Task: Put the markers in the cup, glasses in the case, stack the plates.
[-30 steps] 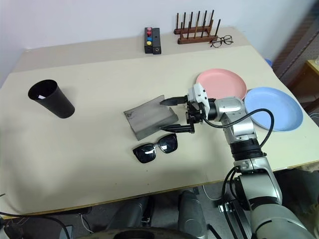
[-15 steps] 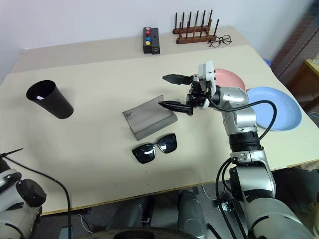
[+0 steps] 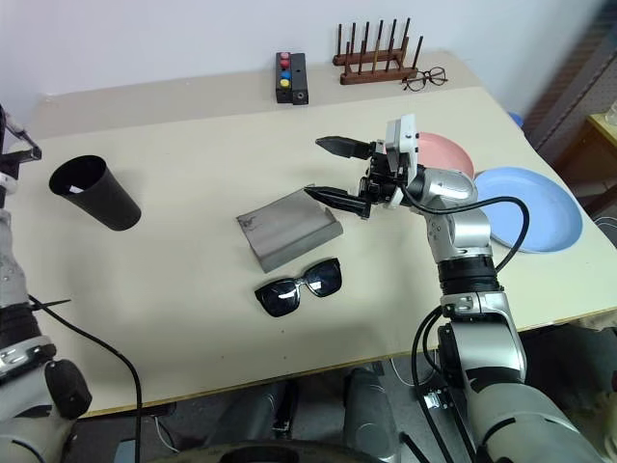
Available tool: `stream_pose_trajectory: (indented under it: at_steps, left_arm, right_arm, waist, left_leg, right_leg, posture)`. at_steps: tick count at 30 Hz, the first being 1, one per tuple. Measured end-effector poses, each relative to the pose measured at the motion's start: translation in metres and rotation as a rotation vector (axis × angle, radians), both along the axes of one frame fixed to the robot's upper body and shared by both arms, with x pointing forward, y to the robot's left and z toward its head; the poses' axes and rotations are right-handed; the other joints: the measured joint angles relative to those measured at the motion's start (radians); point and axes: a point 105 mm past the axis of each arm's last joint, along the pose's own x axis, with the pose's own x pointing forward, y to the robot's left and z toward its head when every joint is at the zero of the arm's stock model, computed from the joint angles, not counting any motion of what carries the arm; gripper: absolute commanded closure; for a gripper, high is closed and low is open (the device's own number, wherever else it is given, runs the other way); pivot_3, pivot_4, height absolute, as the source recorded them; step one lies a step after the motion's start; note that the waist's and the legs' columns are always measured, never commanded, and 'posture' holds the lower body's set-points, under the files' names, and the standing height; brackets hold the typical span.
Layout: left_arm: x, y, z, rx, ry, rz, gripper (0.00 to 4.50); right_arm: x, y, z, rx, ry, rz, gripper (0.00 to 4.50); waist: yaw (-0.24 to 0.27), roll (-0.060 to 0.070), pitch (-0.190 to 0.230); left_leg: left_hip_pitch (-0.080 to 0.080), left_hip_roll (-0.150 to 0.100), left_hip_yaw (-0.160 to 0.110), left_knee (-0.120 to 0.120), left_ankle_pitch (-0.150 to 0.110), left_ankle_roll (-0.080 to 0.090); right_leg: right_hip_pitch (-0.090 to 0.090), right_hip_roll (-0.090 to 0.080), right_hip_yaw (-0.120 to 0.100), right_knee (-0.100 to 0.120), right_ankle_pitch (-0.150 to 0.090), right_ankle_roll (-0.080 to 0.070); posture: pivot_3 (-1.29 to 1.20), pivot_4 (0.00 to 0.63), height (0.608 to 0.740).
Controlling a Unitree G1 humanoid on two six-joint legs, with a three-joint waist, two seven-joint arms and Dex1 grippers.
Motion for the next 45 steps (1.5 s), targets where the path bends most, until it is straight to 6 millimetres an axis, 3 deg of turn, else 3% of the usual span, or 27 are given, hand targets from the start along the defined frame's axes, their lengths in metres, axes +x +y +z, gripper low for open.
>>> stream_pose_trajectory:
  at_steps: [4, 14, 37, 42, 45]
  left_arm:
    - [-0.004, -0.007, 0.003, 0.066, 0.002, -0.015, 4.48]
    - [0.005, -0.037, -0.033, 0.084, 0.091, -0.074, 4.48]
    - [0.003, -0.031, -0.046, 0.089, 0.128, -0.007, 4.48]
    - [0.002, -0.029, -0.048, 0.091, 0.135, 0.005, 2.47]
    - [0.002, -0.029, -0.048, 0.090, 0.135, 0.007, 0.78]
  right_arm:
    - [0.000, 0.001, 0.000, 0.008, -0.005, -0.002, 0.00]
    - [0.000, 0.001, 0.000, 0.011, -0.008, -0.004, 0.00]
    - [0.000, 0.001, 0.000, 0.010, -0.008, -0.005, 0.00]
    - [0.000, 0.001, 0.000, 0.010, -0.008, -0.005, 0.00]
    - [0.001, 0.000, 0.000, 0.011, -0.008, -0.007, 0.00]
  waist:
    - [0.004, 0.000, 0.000]
    - [0.001, 0.000, 0.000]
    - [0.003, 0.000, 0.000]
    - [0.003, 0.000, 0.000]
    - [0.003, 0.000, 0.000]
  left_leg:
    - [0.000, 0.000, 0.000, 0.000, 0.000, 0.000]
    - [0.000, 0.000, 0.000, 0.000, 0.000, 0.000]
    - [0.000, 0.000, 0.000, 0.000, 0.000, 0.000]
    - [0.000, 0.000, 0.000, 0.000, 0.000, 0.000]
    - [0.000, 0.000, 0.000, 0.000, 0.000, 0.000]
  right_leg:
    - [0.000, 0.000, 0.000, 0.000, 0.000, 0.000]
    - [0.000, 0.000, 0.000, 0.000, 0.000, 0.000]
    - [0.000, 0.000, 0.000, 0.000, 0.000, 0.000]
    - [0.000, 0.000, 0.000, 0.000, 0.000, 0.000]
    - [0.000, 0.000, 0.000, 0.000, 0.000, 0.000]
  posture:
    - [0.00, 0.150, 0.740]
    - [0.00, 0.150, 0.740]
    - [0.00, 0.150, 0.740]
    - [0.00, 0.150, 0.740]
    - [0.00, 0.150, 0.740]
